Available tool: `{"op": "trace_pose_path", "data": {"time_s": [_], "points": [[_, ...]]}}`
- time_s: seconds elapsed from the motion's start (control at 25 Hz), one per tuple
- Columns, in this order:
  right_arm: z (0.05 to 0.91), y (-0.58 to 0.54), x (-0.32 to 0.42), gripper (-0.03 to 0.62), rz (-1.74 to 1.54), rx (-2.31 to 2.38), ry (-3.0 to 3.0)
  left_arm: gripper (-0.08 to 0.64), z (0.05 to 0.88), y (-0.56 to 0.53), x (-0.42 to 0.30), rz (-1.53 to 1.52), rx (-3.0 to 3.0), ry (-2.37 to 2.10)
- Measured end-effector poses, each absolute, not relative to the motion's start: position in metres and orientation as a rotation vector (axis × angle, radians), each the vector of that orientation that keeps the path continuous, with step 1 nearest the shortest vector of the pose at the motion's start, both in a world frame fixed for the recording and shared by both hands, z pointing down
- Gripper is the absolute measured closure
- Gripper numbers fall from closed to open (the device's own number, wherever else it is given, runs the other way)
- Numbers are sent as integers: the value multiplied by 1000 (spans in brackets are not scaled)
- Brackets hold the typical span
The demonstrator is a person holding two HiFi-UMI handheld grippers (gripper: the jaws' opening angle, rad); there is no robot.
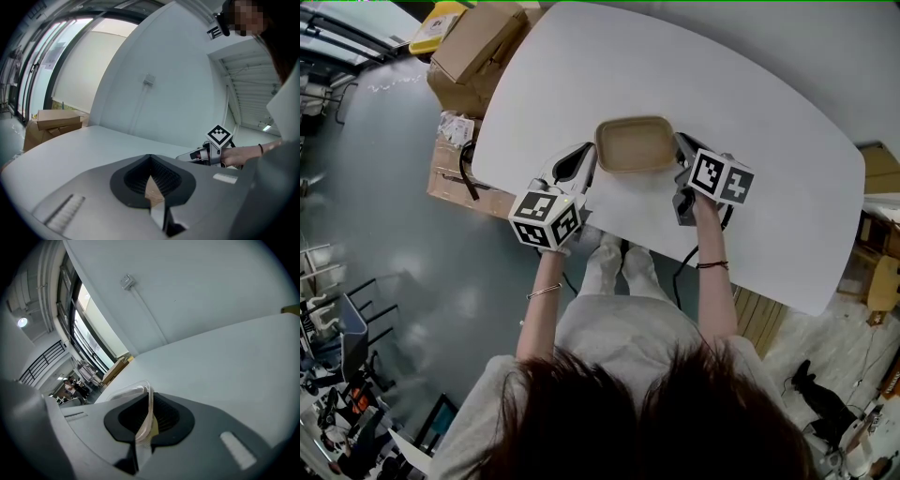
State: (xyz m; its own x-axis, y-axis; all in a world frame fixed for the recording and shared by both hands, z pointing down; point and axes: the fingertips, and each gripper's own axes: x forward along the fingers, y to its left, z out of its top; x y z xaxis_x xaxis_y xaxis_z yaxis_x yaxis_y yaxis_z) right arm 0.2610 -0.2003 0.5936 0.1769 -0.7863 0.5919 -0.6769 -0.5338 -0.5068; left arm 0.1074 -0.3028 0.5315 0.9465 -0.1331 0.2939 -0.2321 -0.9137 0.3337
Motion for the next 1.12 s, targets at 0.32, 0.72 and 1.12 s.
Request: {"op": "trace_pose_path", "data": {"time_s": [0.32,0.72,1.12], "points": [[583,-200,261,549,-1254,-2300,1441,569,525,-302,105,349,2738,-269],[569,-200,258,549,-1202,-2289,1455,569,514,-302,97,317,2751,-290],[547,-198,252,549,-1136,-2274,1498,569,498,-300,88,271,2775,-300]]}}
